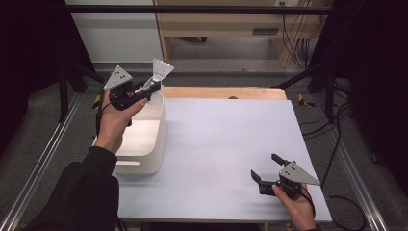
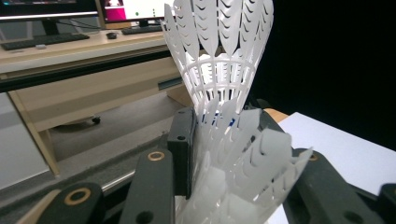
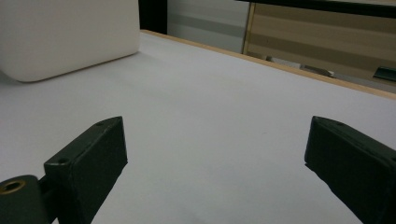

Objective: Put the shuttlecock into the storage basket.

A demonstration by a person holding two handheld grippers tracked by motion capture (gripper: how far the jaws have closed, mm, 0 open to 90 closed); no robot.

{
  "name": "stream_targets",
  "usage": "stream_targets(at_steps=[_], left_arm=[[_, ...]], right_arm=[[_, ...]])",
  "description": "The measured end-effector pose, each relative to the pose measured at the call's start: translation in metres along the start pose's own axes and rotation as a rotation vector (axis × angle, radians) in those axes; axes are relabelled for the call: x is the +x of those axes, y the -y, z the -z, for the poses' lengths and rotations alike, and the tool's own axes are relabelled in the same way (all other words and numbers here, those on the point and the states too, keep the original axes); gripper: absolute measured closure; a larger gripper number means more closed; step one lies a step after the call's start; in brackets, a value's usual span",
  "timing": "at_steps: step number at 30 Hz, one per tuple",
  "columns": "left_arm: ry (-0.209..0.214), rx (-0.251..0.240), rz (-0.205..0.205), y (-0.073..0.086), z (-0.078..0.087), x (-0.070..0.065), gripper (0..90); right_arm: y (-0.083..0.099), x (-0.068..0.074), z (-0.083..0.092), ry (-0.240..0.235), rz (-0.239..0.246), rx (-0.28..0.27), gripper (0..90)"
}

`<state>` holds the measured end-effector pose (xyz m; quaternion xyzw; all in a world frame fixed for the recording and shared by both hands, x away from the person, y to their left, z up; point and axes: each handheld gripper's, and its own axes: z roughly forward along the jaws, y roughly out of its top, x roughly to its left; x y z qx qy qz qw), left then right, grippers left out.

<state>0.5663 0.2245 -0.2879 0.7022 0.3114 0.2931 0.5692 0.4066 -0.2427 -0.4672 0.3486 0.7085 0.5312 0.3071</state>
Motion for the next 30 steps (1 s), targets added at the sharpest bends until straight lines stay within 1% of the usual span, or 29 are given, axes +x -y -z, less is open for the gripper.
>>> stream_targets(at_steps=[5,6,8,9,10,11,12,18,21,30], left_arm=[[-0.023,-0.008,0.018,0.004,-0.004,0.008,64.6],[-0.024,-0.008,0.020,0.005,-0.004,0.010,64.6],[-0.023,-0.023,0.036,0.006,-0.004,0.012,64.6],[-0.026,-0.019,0.035,0.007,-0.004,0.013,64.6],[-0.026,-0.026,0.046,0.008,-0.005,0.013,64.6],[-0.028,-0.023,0.045,0.009,-0.005,0.014,64.6],[-0.026,-0.027,0.053,0.010,-0.006,0.014,64.6],[-0.028,-0.018,0.064,0.016,-0.009,0.017,64.6],[-0.027,-0.020,0.078,0.020,-0.011,0.019,64.6],[-0.042,-0.018,0.110,0.031,-0.013,0.027,64.6]], right_arm=[[0.000,0.001,-0.001,-0.002,0.008,0.000,5.5],[0.000,0.001,0.000,0.002,0.007,0.002,5.5],[0.000,0.000,0.000,0.000,0.006,-0.003,5.5],[0.000,0.000,0.000,0.001,0.006,-0.004,5.5],[0.000,0.000,0.000,0.001,0.007,-0.004,5.5],[0.000,0.000,0.000,0.001,0.006,-0.004,5.5],[-0.001,0.001,0.000,0.001,0.006,-0.004,5.4],[-0.001,0.000,0.001,0.003,0.006,-0.004,5.3],[-0.001,0.000,0.001,0.002,0.006,-0.003,5.3],[0.000,0.000,0.001,0.004,0.008,-0.002,5.3]])
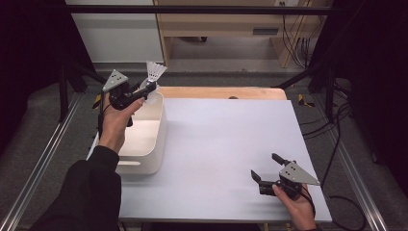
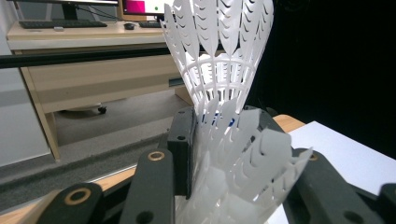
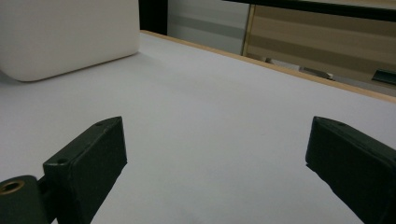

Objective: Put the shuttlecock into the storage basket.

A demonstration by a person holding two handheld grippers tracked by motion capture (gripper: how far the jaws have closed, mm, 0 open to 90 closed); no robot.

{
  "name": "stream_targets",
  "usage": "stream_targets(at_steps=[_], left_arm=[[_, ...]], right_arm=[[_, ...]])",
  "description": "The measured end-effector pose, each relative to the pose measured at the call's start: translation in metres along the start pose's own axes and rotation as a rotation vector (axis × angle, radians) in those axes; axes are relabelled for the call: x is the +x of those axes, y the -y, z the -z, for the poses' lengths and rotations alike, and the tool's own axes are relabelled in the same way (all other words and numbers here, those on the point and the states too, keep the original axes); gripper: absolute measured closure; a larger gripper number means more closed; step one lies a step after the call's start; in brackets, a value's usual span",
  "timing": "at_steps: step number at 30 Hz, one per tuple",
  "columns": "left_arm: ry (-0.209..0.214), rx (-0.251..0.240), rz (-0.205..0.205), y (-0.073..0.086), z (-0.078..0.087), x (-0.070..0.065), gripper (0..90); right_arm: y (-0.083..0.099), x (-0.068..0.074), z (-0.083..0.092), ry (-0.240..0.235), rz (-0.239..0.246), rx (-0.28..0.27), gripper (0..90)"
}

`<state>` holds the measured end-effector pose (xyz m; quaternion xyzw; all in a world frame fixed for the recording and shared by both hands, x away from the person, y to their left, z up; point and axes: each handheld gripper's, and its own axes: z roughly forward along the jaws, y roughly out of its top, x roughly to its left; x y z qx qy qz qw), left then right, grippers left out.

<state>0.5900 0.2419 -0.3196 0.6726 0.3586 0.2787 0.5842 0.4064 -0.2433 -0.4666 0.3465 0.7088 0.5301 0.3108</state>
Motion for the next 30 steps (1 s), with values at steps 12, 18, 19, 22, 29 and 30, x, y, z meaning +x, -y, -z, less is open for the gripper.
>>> stream_targets(at_steps=[12,18,19,22,29,30], left_arm=[[-0.011,0.018,0.013,0.011,-0.003,0.007,64.6],[-0.015,0.031,0.023,0.018,-0.004,0.010,64.6],[-0.015,0.031,0.024,0.019,-0.004,0.011,64.6],[-0.014,0.033,0.029,0.021,-0.003,0.012,64.6],[-0.030,0.052,0.033,0.025,-0.004,0.014,64.6],[-0.029,0.053,0.032,0.025,-0.004,0.014,64.6]], right_arm=[[0.000,-0.001,0.000,0.001,0.001,-0.001,5.4],[0.000,-0.001,0.000,0.001,0.000,0.000,5.4],[0.000,-0.001,0.001,0.001,-0.001,0.000,5.4],[0.000,-0.001,0.000,0.002,-0.001,0.000,5.4],[0.001,-0.001,0.000,0.002,0.001,0.003,5.4],[0.000,-0.001,0.000,0.002,0.001,0.002,5.4]])
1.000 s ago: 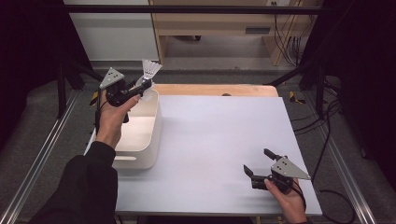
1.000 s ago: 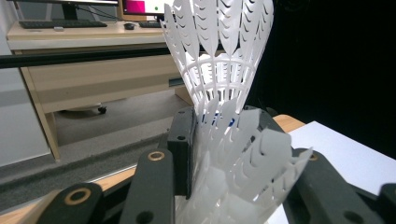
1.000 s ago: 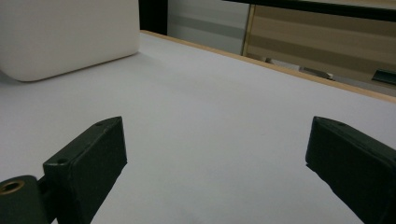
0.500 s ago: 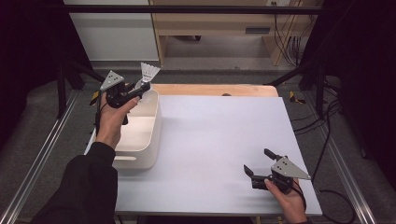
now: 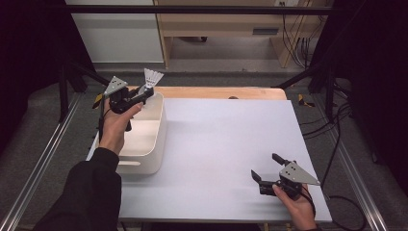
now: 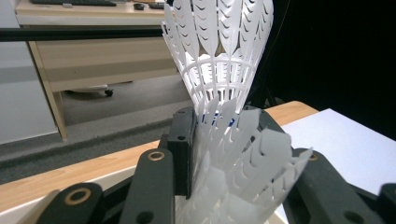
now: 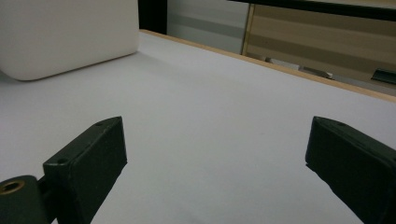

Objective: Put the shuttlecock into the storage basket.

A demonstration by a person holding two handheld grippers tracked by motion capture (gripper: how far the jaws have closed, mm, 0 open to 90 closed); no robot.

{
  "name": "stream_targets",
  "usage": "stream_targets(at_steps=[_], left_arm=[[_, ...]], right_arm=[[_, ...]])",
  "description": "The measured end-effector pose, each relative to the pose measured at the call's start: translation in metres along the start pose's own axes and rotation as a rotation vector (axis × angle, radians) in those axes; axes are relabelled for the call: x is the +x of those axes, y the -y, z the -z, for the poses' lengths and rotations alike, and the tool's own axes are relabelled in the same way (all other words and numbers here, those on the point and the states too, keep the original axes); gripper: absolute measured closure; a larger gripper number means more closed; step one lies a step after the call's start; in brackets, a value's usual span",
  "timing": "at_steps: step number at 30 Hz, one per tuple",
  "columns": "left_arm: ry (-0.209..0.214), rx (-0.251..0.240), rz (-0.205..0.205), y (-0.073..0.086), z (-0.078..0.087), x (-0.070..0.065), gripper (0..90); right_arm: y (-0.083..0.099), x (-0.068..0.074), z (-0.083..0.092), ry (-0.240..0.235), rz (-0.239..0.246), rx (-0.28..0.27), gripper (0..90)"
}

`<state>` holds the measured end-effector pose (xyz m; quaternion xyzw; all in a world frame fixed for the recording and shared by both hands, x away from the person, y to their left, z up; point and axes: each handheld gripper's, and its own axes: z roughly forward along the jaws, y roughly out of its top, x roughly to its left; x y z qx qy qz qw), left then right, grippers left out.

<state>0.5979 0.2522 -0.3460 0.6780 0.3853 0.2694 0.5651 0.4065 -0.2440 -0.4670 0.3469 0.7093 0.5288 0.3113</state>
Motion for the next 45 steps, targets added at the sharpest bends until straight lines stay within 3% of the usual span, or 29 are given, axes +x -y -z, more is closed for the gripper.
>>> stream_targets(at_steps=[22,45], left_arm=[[0.030,0.045,-0.022,0.010,-0.005,-0.001,64.5],[0.019,0.080,-0.022,0.020,-0.007,0.003,64.5]], right_arm=[[0.000,0.000,0.000,-0.002,-0.003,0.001,5.4],[0.000,-0.001,0.000,-0.001,-0.003,0.004,5.4]])
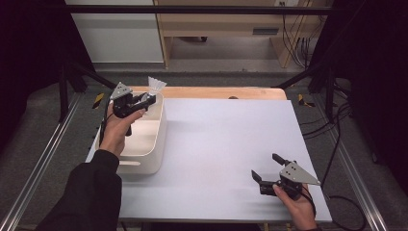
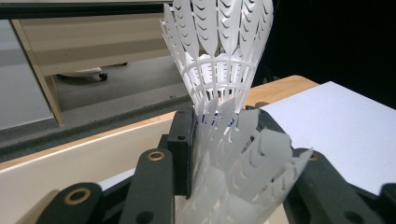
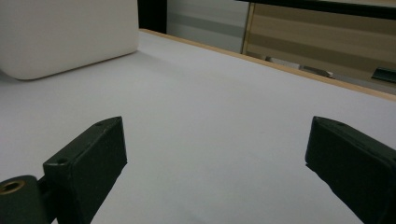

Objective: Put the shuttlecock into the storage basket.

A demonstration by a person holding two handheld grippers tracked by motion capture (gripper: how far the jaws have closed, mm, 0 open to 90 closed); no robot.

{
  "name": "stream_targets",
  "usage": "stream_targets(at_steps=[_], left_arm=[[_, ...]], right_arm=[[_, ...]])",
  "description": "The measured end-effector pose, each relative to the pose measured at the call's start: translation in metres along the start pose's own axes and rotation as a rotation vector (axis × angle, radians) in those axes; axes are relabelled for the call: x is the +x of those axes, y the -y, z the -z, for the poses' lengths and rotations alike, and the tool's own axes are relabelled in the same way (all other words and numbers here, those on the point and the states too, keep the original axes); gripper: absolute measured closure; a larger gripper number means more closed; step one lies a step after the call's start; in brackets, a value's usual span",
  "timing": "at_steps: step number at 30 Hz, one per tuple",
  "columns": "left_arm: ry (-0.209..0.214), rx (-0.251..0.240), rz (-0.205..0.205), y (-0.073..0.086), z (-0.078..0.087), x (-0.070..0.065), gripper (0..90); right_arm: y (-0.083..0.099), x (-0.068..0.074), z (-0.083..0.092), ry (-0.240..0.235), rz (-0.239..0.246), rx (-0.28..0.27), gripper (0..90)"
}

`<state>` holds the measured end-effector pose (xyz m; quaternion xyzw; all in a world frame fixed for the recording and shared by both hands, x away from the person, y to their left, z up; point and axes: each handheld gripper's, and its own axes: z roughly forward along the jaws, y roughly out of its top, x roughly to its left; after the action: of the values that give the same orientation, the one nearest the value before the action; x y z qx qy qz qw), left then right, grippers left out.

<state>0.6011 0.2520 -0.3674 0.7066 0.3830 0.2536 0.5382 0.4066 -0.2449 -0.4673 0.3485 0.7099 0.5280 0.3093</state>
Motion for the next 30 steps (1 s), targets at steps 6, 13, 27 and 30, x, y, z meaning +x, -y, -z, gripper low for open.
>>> stream_targets(at_steps=[6,13,27,30], left_arm=[[-0.005,0.006,-0.001,0.0014,0.0000,0.0002,64.5],[-0.010,0.007,-0.003,0.0026,0.0000,0.0002,64.4],[-0.001,0.017,0.012,0.0070,-0.0016,0.0013,64.4],[0.001,0.016,0.014,0.0076,-0.0016,0.0014,64.4]], right_arm=[[0.0000,0.0001,-0.0001,0.000,0.001,0.001,5.4],[0.0000,0.0002,0.0000,-0.001,0.001,0.000,5.4],[0.0001,0.0004,-0.0001,-0.003,0.003,0.000,5.4],[0.0001,0.0008,-0.0002,-0.004,0.003,0.001,5.4]])
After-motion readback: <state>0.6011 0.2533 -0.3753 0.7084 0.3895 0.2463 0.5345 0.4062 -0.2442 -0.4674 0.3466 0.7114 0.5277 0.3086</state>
